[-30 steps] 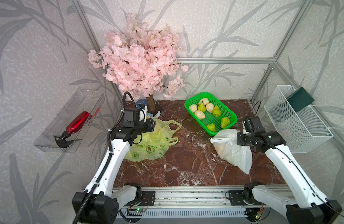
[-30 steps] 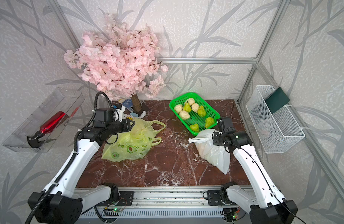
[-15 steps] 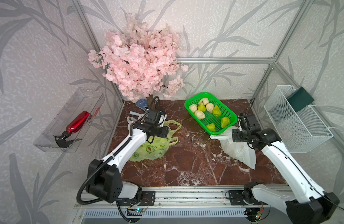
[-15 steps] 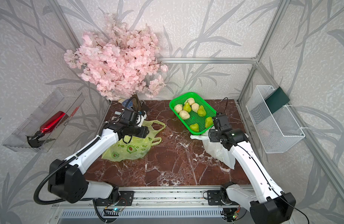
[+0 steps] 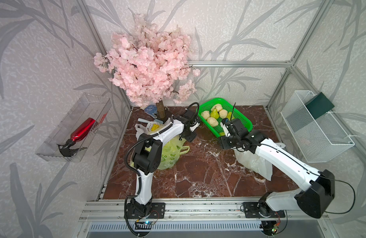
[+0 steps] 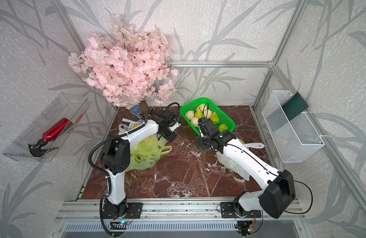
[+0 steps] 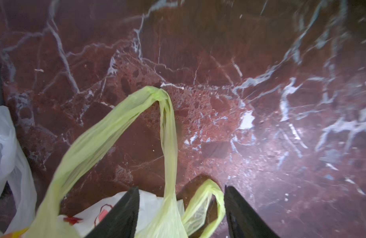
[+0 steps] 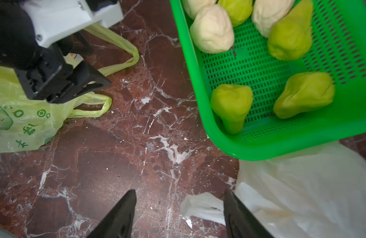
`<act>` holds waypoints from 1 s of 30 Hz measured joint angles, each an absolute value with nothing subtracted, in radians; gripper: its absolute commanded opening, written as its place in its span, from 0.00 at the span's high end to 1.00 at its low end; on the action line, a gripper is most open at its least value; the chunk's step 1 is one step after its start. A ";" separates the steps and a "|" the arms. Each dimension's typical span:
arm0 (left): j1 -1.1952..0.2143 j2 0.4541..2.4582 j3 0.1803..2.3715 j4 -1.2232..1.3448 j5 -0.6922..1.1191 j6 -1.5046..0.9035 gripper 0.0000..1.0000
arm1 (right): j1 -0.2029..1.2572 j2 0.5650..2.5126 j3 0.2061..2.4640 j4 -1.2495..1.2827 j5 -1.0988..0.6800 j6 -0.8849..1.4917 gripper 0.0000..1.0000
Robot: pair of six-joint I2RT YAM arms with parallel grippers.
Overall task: Place the pears into plastic bags & tie knots
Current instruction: Pick up the plastic bag.
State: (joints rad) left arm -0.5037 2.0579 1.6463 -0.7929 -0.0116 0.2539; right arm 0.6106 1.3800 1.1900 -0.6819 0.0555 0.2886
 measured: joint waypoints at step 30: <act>-0.477 1.524 1.861 -0.975 0.110 0.011 1.00 | 0.386 1.272 1.058 -0.546 -0.064 0.438 0.26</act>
State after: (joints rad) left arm -0.4770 1.5242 1.8606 -0.9749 0.1101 0.0109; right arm 0.3862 1.2724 1.0576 -0.5457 -0.0635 0.4377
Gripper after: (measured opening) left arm 0.048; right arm 0.725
